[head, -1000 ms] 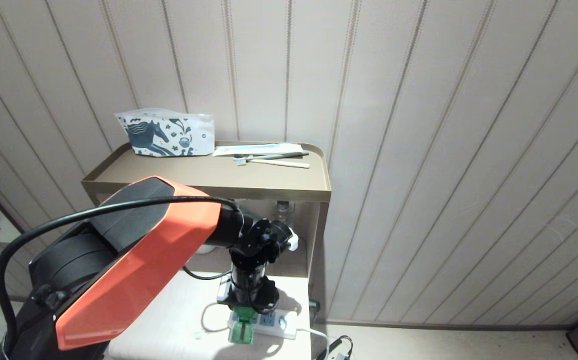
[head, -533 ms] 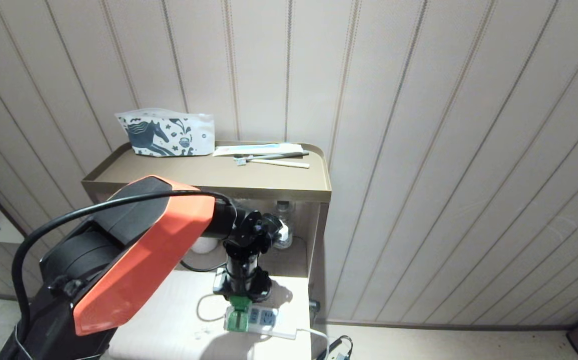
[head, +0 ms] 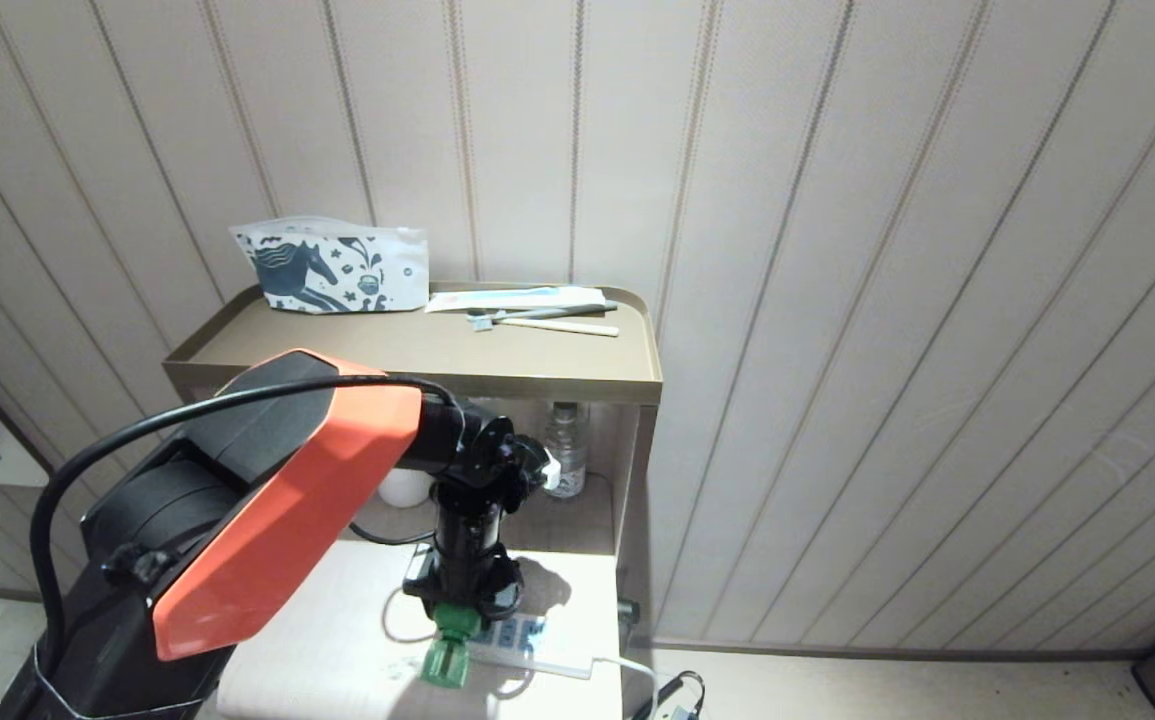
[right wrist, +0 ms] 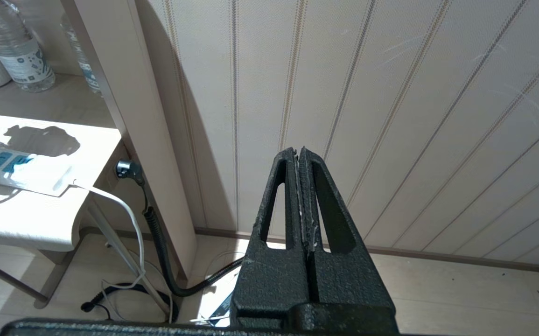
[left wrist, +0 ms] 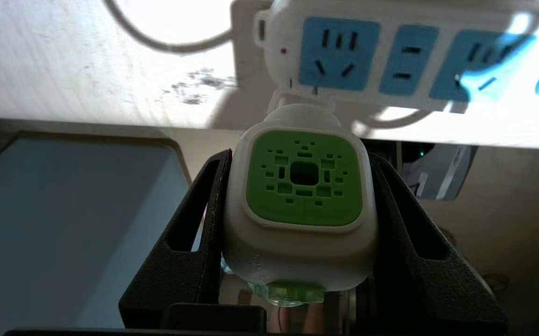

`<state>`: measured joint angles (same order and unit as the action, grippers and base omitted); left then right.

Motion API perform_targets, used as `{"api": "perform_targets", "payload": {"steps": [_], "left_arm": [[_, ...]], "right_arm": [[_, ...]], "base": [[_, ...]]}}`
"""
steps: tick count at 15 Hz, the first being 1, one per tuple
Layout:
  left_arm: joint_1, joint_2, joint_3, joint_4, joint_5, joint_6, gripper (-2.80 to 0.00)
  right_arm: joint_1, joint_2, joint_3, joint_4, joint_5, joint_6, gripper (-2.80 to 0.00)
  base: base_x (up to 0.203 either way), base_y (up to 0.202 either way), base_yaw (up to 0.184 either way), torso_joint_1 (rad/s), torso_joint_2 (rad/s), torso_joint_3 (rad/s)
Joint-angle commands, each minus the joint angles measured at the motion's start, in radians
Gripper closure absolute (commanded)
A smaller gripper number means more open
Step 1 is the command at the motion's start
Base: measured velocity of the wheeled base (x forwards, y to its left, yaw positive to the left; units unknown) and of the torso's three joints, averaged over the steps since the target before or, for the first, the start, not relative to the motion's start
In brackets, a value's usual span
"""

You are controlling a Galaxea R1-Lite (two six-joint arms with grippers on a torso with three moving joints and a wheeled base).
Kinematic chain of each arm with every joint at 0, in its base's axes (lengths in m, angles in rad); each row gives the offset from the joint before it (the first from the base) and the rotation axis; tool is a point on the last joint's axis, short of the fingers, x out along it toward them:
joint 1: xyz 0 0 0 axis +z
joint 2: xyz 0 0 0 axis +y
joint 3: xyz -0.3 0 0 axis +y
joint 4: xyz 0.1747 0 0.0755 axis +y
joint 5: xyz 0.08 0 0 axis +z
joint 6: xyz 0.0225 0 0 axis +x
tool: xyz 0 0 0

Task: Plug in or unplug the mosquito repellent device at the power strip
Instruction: Insert the plug into the socket

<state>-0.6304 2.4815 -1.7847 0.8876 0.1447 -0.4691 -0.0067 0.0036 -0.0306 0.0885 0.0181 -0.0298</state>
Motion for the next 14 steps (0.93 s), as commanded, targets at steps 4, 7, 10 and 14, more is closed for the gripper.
{"api": "perform_targets", "payload": {"steps": [4, 7, 10, 14], "left_arm": [[-0.014, 0.004, -0.012, 0.010, -0.003, -0.013, 0.00], [-0.029, 0.010, -0.044, 0.037, -0.011, -0.053, 0.00], [-0.045, 0.026, -0.071, 0.054, -0.009, -0.079, 0.00], [-0.049, 0.036, -0.075, 0.056, 0.003, -0.112, 0.00]], "right_arm": [[-0.001, -0.001, 0.000, 0.000, 0.000, 0.000, 0.00], [0.000, -0.001, 0.000, 0.000, 0.000, 0.000, 0.00], [0.001, -0.001, 0.000, 0.000, 0.000, -0.001, 0.00], [-0.001, -0.001, 0.000, 0.000, 0.000, 0.001, 0.00]], "base": [[0.000, 0.000, 0.000, 0.000, 0.00, 0.000], [0.000, 0.000, 0.000, 0.000, 0.00, 0.000], [0.000, 0.000, 0.000, 0.000, 0.00, 0.000], [0.000, 0.000, 0.000, 0.000, 0.00, 0.000]]}}
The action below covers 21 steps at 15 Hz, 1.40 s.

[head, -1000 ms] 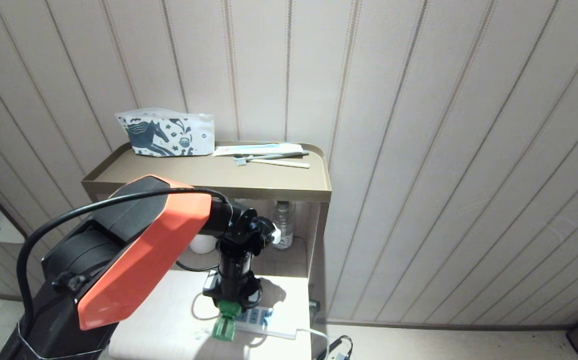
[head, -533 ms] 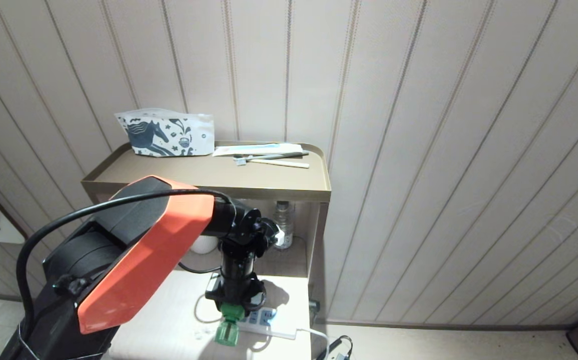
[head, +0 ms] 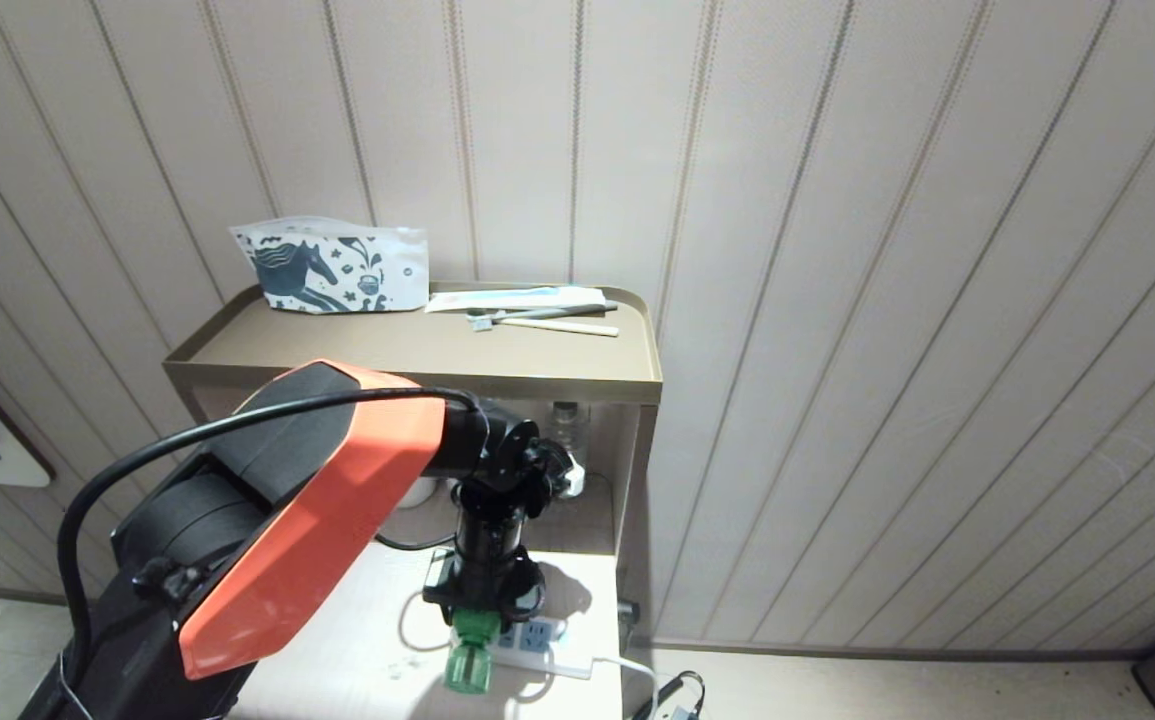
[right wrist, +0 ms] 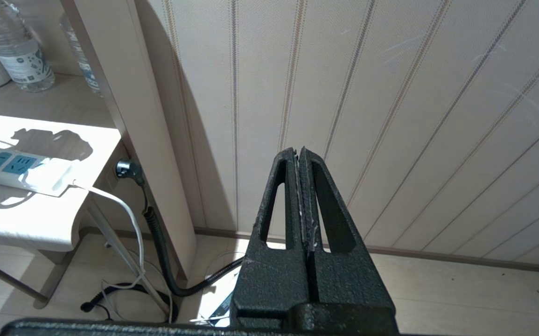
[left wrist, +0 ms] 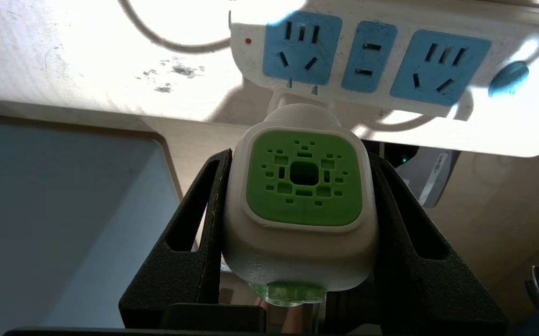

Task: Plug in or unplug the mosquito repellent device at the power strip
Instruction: Insert the plug into the socket

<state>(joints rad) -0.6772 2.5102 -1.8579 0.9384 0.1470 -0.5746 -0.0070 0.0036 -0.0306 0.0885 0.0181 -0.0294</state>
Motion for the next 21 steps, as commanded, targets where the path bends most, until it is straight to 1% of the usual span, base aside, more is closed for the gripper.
{"api": "perform_targets", "payload": {"steps": [1, 6, 8, 16, 21], "left_arm": [[-0.002, 0.007, -0.001, 0.005, 0.002, -0.014, 0.00], [-0.001, 0.010, -0.029, 0.000, 0.002, -0.052, 0.00], [-0.001, 0.019, -0.054, -0.005, 0.023, -0.060, 0.00], [0.027, 0.039, -0.057, -0.006, 0.031, -0.057, 0.00], [0.027, 0.045, -0.057, -0.006, 0.033, -0.057, 0.00]], "right_arm": [[0.000, -0.001, 0.000, 0.000, 0.000, 0.000, 0.00], [0.000, -0.001, 0.000, 0.000, 0.000, -0.001, 0.00], [-0.001, -0.001, 0.000, 0.000, 0.000, 0.000, 0.00], [0.000, -0.001, 0.000, 0.000, 0.000, -0.001, 0.00], [0.001, -0.001, 0.000, 0.000, 0.000, 0.000, 0.00]], "base": [[0.000, 0.000, 0.000, 0.000, 0.00, 0.000], [0.000, 0.000, 0.000, 0.000, 0.00, 0.000], [0.000, 0.000, 0.000, 0.000, 0.00, 0.000], [0.000, 0.000, 0.000, 0.000, 0.00, 0.000], [0.000, 0.000, 0.000, 0.000, 0.00, 0.000]]}}
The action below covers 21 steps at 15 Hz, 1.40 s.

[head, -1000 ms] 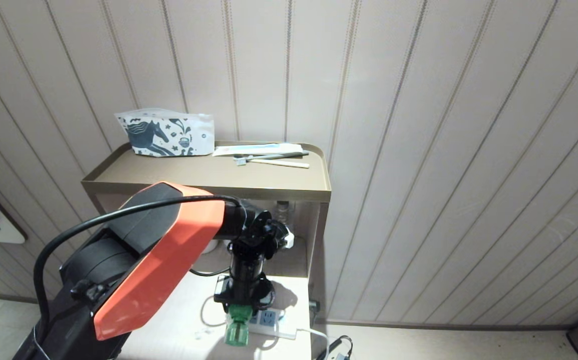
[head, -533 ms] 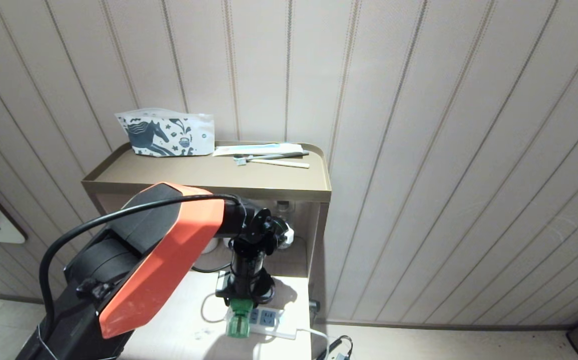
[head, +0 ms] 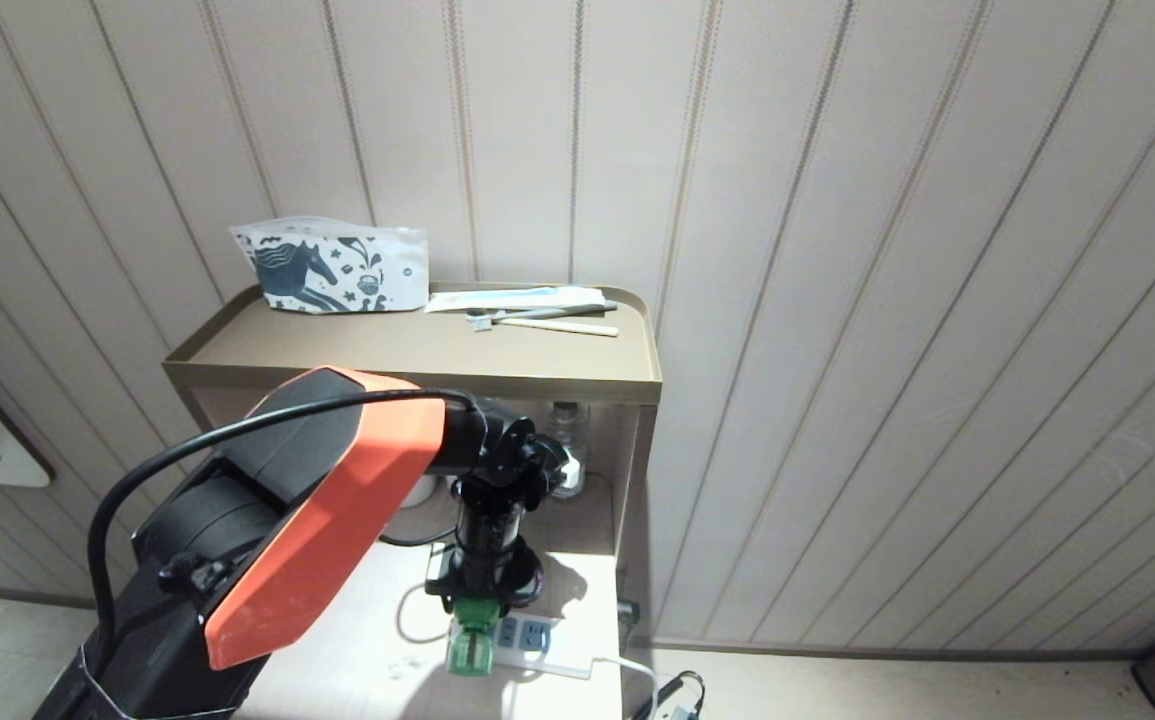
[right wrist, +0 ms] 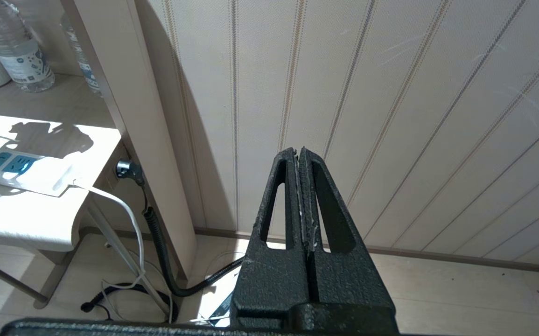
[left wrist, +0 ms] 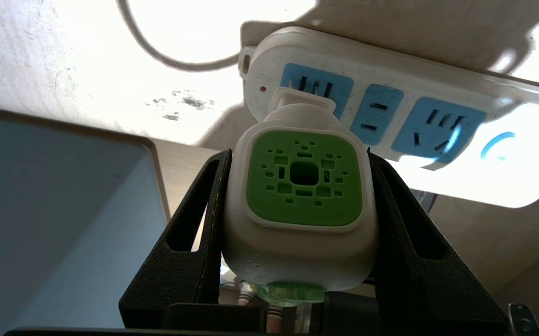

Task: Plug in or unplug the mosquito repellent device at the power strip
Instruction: Insert the plug into the socket

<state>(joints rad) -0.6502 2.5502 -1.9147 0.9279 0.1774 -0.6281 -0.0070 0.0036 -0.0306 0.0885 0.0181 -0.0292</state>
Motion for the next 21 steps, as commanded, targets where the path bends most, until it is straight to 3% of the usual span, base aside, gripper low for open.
{"api": "perform_targets", "payload": {"steps": [1, 8, 11, 15, 19, 21], "left_arm": [[0.000, 0.007, 0.000, 0.006, 0.008, -0.004, 0.00], [-0.011, 0.032, 0.000, 0.008, 0.090, -0.006, 0.00], [-0.012, 0.014, -0.001, 0.010, 0.077, -0.001, 0.00], [0.018, -0.081, 0.009, 0.023, -0.031, 0.007, 0.00], [0.095, -0.145, -0.004, 0.123, -0.044, 0.064, 0.00], [0.095, -0.131, -0.003, 0.129, -0.042, 0.064, 0.00]], "right_arm": [[0.001, -0.001, 0.000, 0.000, 0.000, -0.001, 0.00], [0.000, -0.001, 0.000, 0.000, 0.000, 0.000, 0.00], [-0.001, -0.001, 0.000, 0.000, 0.000, -0.001, 0.00], [0.000, -0.001, 0.000, 0.000, 0.000, -0.001, 0.00], [-0.001, -0.001, 0.000, 0.000, 0.000, 0.000, 0.00], [0.001, -0.001, 0.000, 0.000, 0.000, -0.001, 0.00]], "base": [[0.000, 0.000, 0.000, 0.000, 0.00, 0.000], [0.000, 0.000, 0.000, 0.000, 0.00, 0.000], [0.000, 0.000, 0.000, 0.000, 0.00, 0.000], [0.000, 0.000, 0.000, 0.000, 0.00, 0.000], [0.000, 0.000, 0.000, 0.000, 0.00, 0.000], [0.000, 0.000, 0.000, 0.000, 0.00, 0.000]]}}
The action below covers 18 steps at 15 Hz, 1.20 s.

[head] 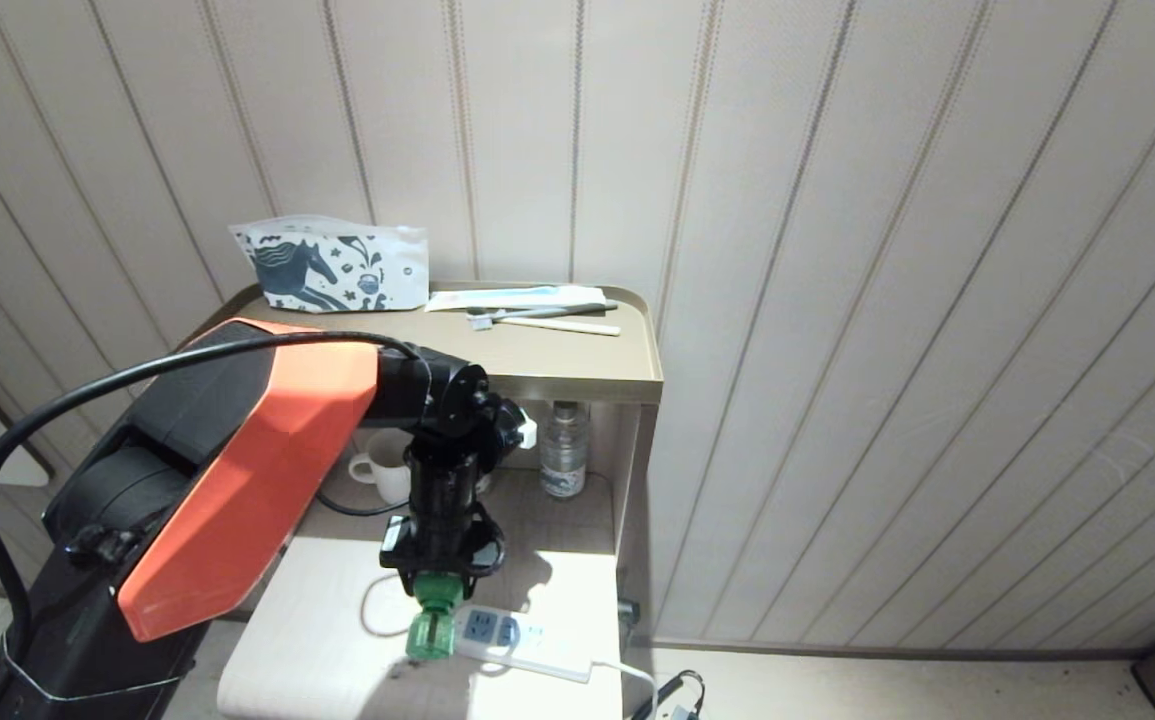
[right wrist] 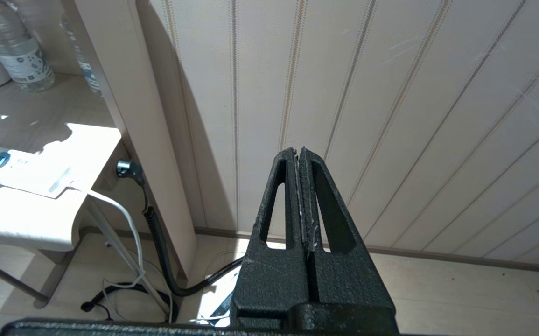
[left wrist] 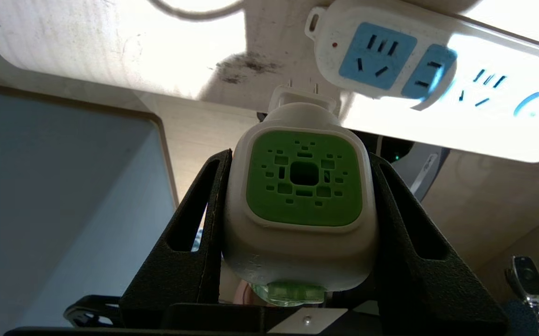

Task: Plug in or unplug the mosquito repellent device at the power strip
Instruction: Insert the plug into the socket

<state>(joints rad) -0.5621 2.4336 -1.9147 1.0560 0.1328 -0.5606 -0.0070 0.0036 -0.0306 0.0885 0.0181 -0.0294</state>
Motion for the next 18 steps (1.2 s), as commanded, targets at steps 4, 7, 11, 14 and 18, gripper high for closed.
{"api": "perform_targets", "payload": {"steps": [4, 7, 11, 14, 18], "left_arm": [[-0.003, 0.013, 0.013, 0.004, -0.003, -0.005, 0.00], [-0.016, 0.012, 0.097, -0.005, -0.004, -0.007, 0.00], [-0.056, -0.029, 0.202, -0.036, -0.019, -0.018, 0.00], [-0.055, -0.053, 0.200, -0.040, -0.018, -0.018, 0.00], [-0.049, -0.105, 0.212, -0.035, -0.009, -0.014, 0.00]], "right_arm": [[0.001, -0.001, 0.000, 0.000, 0.000, 0.000, 0.00], [0.001, -0.001, 0.000, 0.000, 0.000, 0.000, 0.00], [0.000, -0.001, 0.000, 0.000, 0.000, -0.001, 0.00], [-0.001, -0.001, 0.000, 0.000, 0.000, 0.000, 0.00], [-0.001, -0.001, 0.000, 0.000, 0.000, -0.001, 0.00]], "base": [[0.000, 0.000, 0.000, 0.000, 0.00, 0.000], [0.000, 0.000, 0.000, 0.000, 0.00, 0.000], [0.000, 0.000, 0.000, 0.000, 0.00, 0.000], [0.000, 0.000, 0.000, 0.000, 0.00, 0.000], [0.000, 0.000, 0.000, 0.000, 0.00, 0.000]]}}
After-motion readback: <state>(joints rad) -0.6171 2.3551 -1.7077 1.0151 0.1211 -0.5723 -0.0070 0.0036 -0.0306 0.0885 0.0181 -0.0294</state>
